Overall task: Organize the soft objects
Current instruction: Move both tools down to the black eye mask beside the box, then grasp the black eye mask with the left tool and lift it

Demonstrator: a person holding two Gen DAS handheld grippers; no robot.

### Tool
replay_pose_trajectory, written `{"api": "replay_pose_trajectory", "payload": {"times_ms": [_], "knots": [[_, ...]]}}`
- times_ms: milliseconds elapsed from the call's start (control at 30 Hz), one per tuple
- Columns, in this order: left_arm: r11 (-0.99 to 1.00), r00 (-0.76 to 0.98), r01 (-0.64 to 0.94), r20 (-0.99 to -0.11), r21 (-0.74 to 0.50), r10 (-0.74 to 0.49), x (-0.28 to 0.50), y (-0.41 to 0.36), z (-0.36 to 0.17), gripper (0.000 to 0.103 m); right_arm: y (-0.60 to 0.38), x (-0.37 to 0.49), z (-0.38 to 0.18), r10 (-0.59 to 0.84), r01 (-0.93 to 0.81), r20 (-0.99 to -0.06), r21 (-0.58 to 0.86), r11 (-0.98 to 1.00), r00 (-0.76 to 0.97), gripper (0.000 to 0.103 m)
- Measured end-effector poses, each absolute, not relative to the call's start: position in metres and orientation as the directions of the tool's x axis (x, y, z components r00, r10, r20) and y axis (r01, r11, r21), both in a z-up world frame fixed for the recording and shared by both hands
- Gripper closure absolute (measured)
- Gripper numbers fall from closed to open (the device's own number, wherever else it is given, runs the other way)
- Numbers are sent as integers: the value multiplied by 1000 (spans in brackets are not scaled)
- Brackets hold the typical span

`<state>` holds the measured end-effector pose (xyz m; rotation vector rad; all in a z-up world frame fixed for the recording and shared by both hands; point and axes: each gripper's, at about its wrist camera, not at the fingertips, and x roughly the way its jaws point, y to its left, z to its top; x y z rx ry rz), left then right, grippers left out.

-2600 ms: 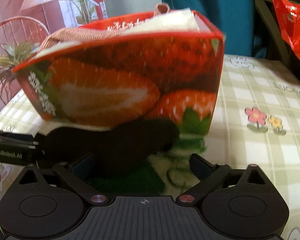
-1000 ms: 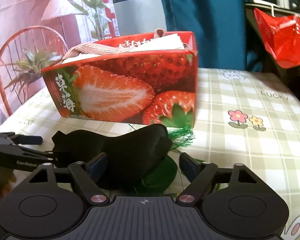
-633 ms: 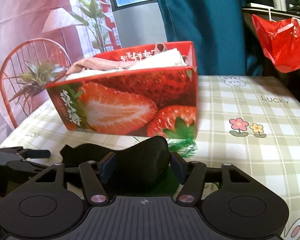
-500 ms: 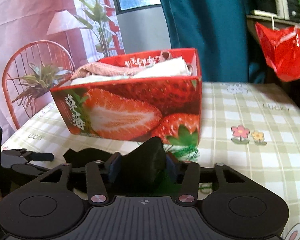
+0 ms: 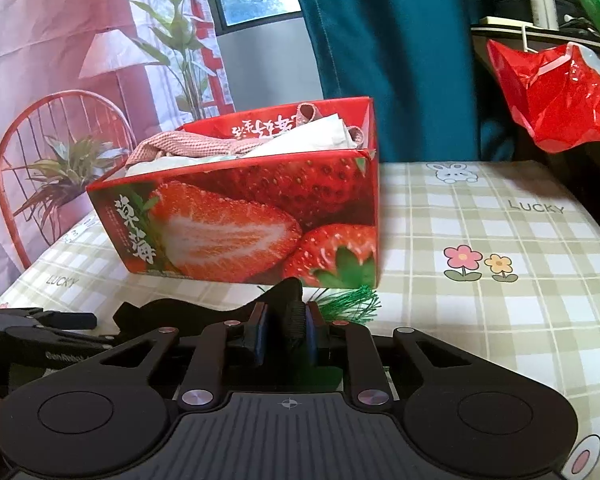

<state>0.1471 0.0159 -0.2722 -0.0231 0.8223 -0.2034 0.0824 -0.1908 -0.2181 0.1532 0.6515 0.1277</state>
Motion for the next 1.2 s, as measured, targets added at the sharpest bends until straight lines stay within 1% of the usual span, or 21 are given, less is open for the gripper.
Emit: {"api": "replay_pose_trajectory", "payload": {"times_ms": [67,133,167,200,300,333,367,400,500,567,733,967,1133,1200], "knots": [[979,666,163,-719,-121,-200,148,18,-272,2,-190,82,-220,171,-73,-595,185,980,786,86],[978,672,162,-710,-135,-209,149,20,-272,8,-190,82,-221,175,-75,-595,189,979,785,86],[976,675,169,-705,-139,-217,149,20,-272,18,-190,82,-221,176,-75,-594,190,979,785,86],[975,676,173,-703,-140,-221,149,19,-272,26,-190,82,-221,177,-76,-593,192,979,786,86],[975,679,175,-700,-136,-219,146,17,-270,30,-190,82,-221,180,-78,-591,194,978,787,86],[976,682,174,-699,-133,-216,146,17,-270,34,-189,82,-221,182,-79,-591,196,977,786,86],[974,685,179,-693,-135,-223,146,18,-270,57,-189,82,-221,184,-81,-590,198,977,786,86],[973,682,181,-694,-146,-231,146,19,-270,83,-189,82,-221,187,-83,-591,199,976,785,86],[967,674,153,-694,-204,-253,148,31,-270,89,-186,81,-222,193,-90,-588,200,976,785,86],[964,673,130,-693,-233,-258,147,38,-270,91,-185,80,-220,198,-96,-585,202,975,786,86],[964,702,116,-667,-238,-249,141,46,-258,93,-181,80,-216,220,-124,-571,203,971,791,87],[966,776,148,-582,-210,-245,131,49,-220,95,-178,80,-205,241,-157,-541,197,968,806,88],[977,836,147,-509,-153,-205,124,51,-184,95,-177,81,-185,244,-180,-490,176,968,837,88],[979,858,149,-473,-140,-198,123,52,-170,95,-176,82,-175,233,-184,-456,151,971,859,88]]}}
